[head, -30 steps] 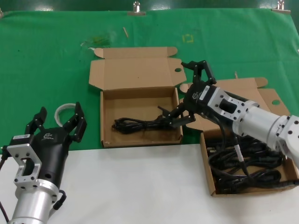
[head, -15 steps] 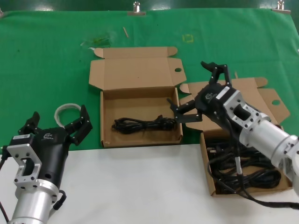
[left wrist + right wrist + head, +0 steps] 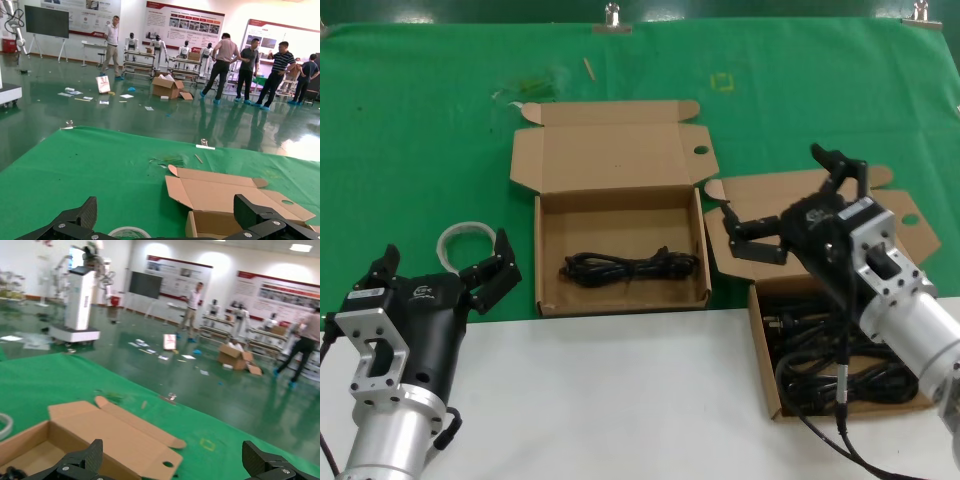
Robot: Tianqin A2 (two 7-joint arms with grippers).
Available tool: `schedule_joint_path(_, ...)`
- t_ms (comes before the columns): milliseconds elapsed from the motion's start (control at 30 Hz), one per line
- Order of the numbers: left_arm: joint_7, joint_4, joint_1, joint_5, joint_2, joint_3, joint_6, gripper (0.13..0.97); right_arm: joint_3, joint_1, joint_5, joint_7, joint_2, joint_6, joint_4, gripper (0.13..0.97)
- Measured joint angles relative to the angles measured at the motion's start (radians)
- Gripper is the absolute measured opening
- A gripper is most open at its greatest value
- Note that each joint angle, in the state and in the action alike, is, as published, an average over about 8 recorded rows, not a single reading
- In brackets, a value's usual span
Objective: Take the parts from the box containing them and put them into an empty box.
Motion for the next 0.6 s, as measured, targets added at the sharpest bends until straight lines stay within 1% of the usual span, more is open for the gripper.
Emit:
schedule_joint_path(67,0.000,0.000,0.000,0.000,0.000,0.000,0.000,0.955,0.012,-0.021,0.011,0.006,-0.003,0.021,0.013,0.966)
schedule_joint_path(600,0.000,0.000,0.000,0.000,0.000,0.000,0.000,0.966,0.111,-0.187,0.098,0.053,-0.029,0.185,0.115,0.966)
